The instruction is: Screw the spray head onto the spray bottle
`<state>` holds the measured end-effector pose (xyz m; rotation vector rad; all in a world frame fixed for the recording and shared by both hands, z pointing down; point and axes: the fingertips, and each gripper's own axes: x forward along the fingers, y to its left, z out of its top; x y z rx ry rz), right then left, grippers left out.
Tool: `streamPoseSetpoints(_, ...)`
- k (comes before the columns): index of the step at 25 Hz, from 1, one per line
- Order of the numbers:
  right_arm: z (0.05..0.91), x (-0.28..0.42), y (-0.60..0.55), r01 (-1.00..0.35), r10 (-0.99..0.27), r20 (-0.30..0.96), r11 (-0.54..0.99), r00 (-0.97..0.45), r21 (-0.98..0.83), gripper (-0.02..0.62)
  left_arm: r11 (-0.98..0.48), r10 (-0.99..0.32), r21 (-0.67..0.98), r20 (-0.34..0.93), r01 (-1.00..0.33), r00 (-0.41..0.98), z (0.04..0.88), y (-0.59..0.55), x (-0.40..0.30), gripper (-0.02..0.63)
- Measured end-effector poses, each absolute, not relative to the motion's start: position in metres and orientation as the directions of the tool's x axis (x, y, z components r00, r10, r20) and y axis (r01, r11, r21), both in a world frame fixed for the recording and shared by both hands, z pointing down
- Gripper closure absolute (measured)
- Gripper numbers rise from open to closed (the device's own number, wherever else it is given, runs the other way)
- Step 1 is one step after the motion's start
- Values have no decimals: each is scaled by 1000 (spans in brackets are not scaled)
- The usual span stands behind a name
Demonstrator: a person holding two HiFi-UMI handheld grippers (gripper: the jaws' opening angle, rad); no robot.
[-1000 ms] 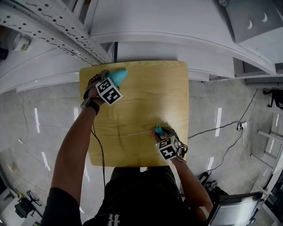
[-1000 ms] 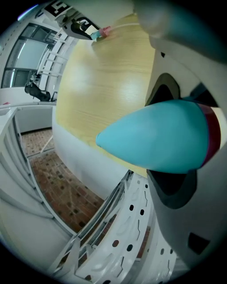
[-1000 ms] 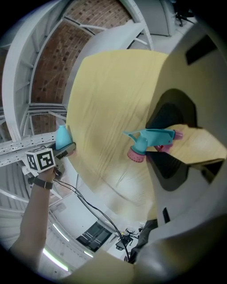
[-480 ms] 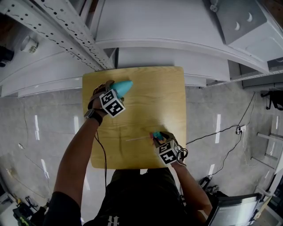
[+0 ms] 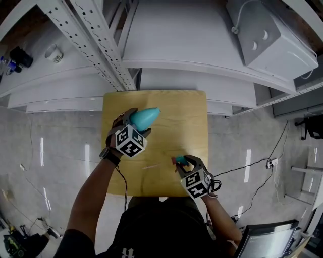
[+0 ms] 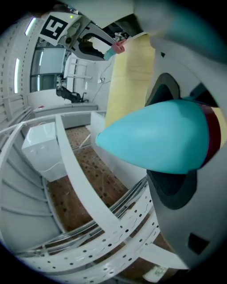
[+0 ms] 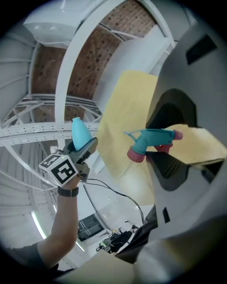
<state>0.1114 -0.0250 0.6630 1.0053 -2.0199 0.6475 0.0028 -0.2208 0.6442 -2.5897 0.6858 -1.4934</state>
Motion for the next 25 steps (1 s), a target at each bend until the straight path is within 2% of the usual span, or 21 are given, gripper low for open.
streamPoseSetpoints(7,586,121,-34,-723,-488,755,690,-438,27,430,-835,-515,-242,661,-495,546,568,-182,12,183)
streamPoseSetpoints(11,529,130,-39,-658,-554,709,734,-436,169,430,-800,-577,-204,521,-565,629,520,-163,16,183)
streamPoseSetpoints(15,448,149,-59,-637,-675,621,691,-399,342,430,-780,-620,-173,343,-601,705,472,-147,22,183)
streamPoseSetpoints(18,388,159,-69,-619,-752,555,635,-356,463,430,-774,-633,-173,257,-609,731,451,-141,22,183)
streamPoseSetpoints(25,278,170,-90,-499,-870,403,494,-285,712,430,-800,-597,-224,203,-556,776,434,-120,20,183)
